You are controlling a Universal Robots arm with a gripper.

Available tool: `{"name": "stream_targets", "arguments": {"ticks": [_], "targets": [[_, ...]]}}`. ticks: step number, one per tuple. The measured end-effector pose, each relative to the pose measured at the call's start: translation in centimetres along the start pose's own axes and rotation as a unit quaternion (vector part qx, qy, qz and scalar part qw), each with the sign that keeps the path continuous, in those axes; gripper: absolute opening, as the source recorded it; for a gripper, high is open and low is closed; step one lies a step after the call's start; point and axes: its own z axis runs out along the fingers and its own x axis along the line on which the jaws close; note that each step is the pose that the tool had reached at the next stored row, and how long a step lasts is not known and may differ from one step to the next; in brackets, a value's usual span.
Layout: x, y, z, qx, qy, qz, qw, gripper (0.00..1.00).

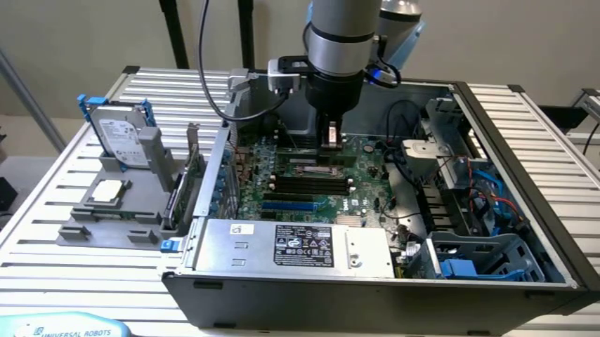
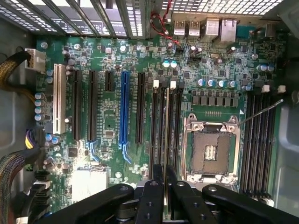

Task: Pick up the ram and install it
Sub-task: 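Insert the ram into the slot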

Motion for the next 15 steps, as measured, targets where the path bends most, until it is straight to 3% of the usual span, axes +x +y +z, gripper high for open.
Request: {"name": "stream_targets", "arguments": {"ticks": [15], "targets": [[0.4,-0.09,2.57,0.0,0.0008,0.002,1.0,0.14]]}}
